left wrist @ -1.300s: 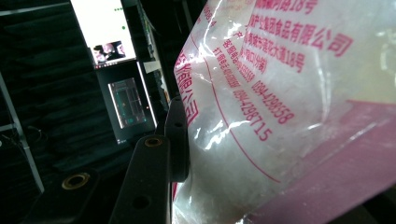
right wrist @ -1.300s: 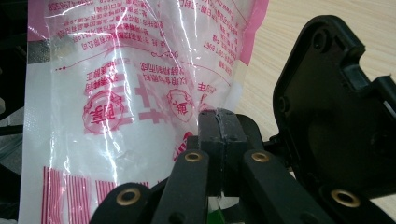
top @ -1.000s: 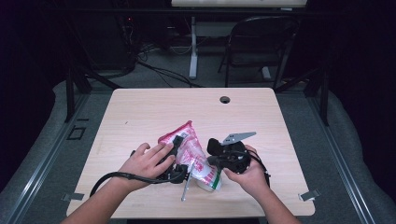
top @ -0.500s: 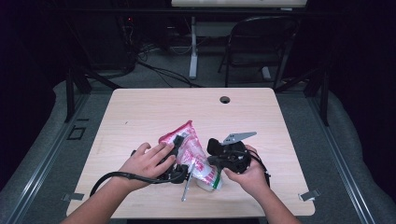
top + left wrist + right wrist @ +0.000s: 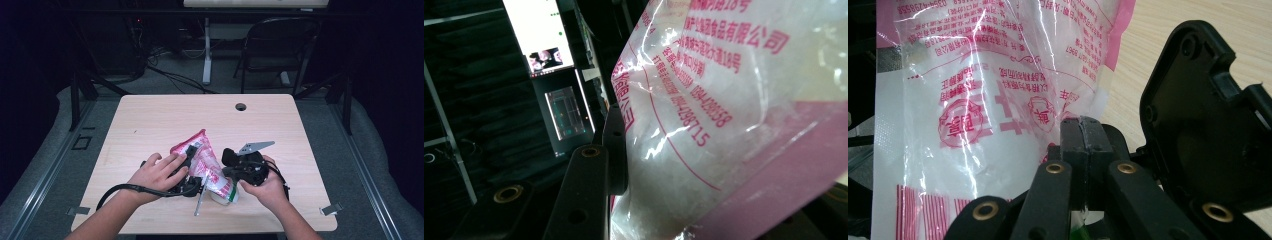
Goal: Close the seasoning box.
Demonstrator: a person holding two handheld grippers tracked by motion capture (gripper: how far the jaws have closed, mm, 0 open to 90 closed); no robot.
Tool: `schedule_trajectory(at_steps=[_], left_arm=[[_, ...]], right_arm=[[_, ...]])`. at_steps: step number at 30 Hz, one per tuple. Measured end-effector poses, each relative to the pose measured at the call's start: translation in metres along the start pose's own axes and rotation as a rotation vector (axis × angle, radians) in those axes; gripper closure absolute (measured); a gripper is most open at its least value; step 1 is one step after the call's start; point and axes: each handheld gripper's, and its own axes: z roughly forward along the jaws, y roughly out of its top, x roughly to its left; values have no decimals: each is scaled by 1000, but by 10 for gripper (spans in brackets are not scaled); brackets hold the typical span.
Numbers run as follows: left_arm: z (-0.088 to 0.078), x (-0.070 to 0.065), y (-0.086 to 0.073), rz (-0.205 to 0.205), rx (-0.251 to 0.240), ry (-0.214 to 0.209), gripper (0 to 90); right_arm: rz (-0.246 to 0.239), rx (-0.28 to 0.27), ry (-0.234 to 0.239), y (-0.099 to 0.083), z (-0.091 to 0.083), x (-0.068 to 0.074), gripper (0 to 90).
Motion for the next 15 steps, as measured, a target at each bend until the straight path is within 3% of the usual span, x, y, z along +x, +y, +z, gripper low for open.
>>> schedule_trajectory(at_steps=[4,9,15], left_arm=[[0,-1,-1,-21,1,-13,705],[0,1,0,-2,5,-9,706],[0,1,0,-9,3,-6,707]], right_arm=[[-1,1,0,0,0,0,900],[-2,-3,-1,1,-1,0,900],[-2,-5,-1,1,-1,0,900]])
